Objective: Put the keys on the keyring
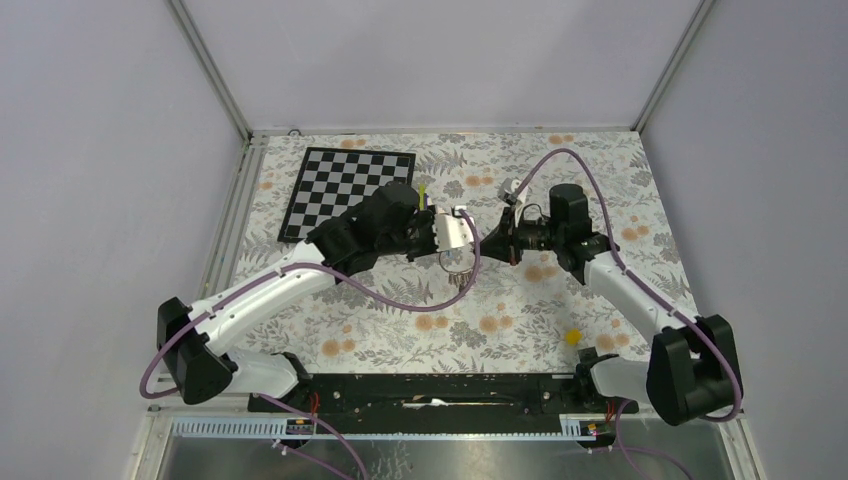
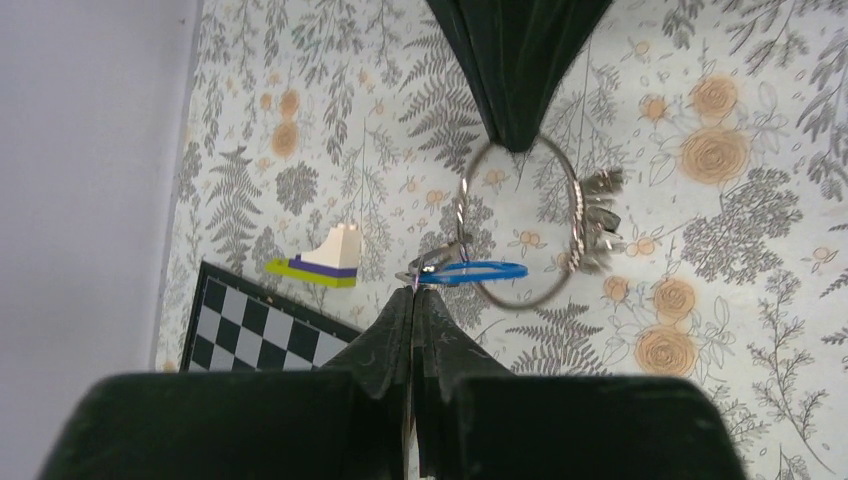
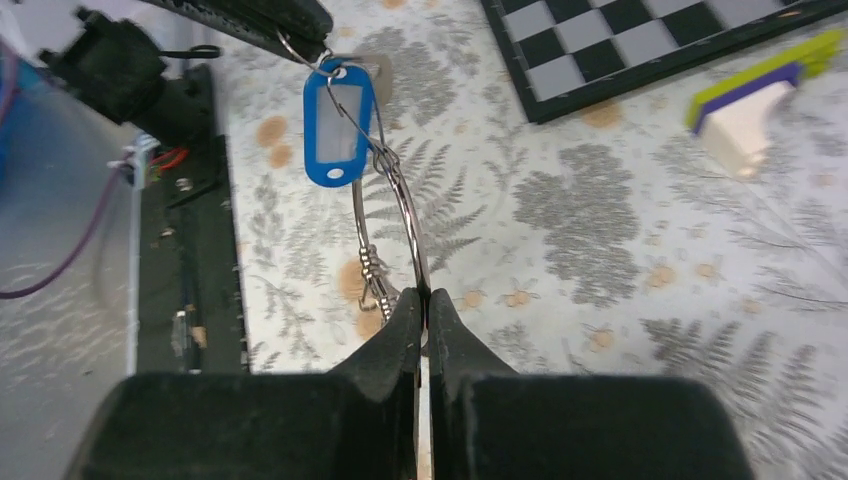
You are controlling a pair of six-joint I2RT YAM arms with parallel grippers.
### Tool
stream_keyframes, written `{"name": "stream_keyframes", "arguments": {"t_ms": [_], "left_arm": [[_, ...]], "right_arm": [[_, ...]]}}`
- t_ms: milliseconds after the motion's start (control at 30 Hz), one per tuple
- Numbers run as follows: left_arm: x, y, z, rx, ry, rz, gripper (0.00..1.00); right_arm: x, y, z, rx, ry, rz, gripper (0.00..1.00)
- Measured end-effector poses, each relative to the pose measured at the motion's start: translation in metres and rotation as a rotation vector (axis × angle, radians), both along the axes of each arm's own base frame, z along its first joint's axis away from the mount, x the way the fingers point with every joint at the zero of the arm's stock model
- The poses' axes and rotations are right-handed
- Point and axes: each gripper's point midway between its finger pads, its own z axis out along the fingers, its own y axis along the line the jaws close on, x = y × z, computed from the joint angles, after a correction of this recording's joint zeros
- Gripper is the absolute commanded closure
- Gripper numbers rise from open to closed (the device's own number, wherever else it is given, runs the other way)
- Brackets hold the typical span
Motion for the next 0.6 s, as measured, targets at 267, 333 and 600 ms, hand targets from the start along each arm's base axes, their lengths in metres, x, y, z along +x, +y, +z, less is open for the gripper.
{"name": "stream_keyframes", "arguments": {"t_ms": [267, 333, 600], "left_arm": [[0.002, 0.012, -0.01, 0.036, 0.005, 0.026, 0.9], [0.002, 0.011, -0.016, 0.05, 0.019, 0.026, 0.88], [0.008, 0.009, -0.051, 0.129, 0.087, 0.059, 0.46]], "right_arm": [[0.026, -0.023, 0.023, -0.162, -0.174, -0.158, 1.0], [0.03, -0.026, 0.025, -0.2, -0.195, -0.186, 1.0], [0.039, -0.036, 0.034, -0.276, -0.224, -0.243, 1.0]]}}
